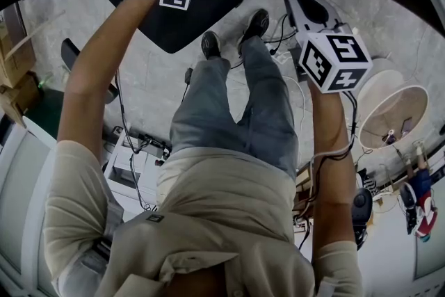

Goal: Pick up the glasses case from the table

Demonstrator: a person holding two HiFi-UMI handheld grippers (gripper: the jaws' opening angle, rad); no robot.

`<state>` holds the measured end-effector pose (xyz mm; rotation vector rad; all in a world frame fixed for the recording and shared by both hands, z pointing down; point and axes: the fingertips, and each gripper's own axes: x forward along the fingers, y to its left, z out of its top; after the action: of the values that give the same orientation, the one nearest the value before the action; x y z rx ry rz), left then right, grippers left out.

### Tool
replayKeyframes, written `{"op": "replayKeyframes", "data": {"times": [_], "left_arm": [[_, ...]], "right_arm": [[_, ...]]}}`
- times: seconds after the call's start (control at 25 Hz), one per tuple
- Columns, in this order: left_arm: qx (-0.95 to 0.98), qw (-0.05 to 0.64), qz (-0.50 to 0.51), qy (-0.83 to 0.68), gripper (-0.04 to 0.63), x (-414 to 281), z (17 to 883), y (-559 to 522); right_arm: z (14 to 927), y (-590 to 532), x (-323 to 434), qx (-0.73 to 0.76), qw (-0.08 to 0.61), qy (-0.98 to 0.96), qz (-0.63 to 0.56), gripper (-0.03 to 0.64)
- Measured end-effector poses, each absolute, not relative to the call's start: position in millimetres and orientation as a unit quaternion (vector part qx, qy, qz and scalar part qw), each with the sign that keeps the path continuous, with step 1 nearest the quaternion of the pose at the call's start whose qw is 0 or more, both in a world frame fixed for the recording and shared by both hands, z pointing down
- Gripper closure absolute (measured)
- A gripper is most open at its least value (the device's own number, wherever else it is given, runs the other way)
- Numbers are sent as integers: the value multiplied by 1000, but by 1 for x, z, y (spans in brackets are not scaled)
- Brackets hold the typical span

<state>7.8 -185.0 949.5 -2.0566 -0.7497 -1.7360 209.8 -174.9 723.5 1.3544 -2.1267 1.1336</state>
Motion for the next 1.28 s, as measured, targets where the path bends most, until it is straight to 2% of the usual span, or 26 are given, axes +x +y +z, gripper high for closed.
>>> {"op": "replayKeyframes", "data": {"times": [0.4, 0.84, 1.28], "left_arm": [[-736, 184, -601, -251, 195, 7, 951, -186], [-787, 118, -592, -130, 196, 5, 920, -203], [-851, 62, -521, -23, 196, 11, 826, -220]], "right_arm": [[732, -165, 216, 487, 190, -747, 411, 592], [715, -166, 206, 484, 190, -752, 405, 592], [664, -174, 171, 478, 187, -768, 383, 592]]}}
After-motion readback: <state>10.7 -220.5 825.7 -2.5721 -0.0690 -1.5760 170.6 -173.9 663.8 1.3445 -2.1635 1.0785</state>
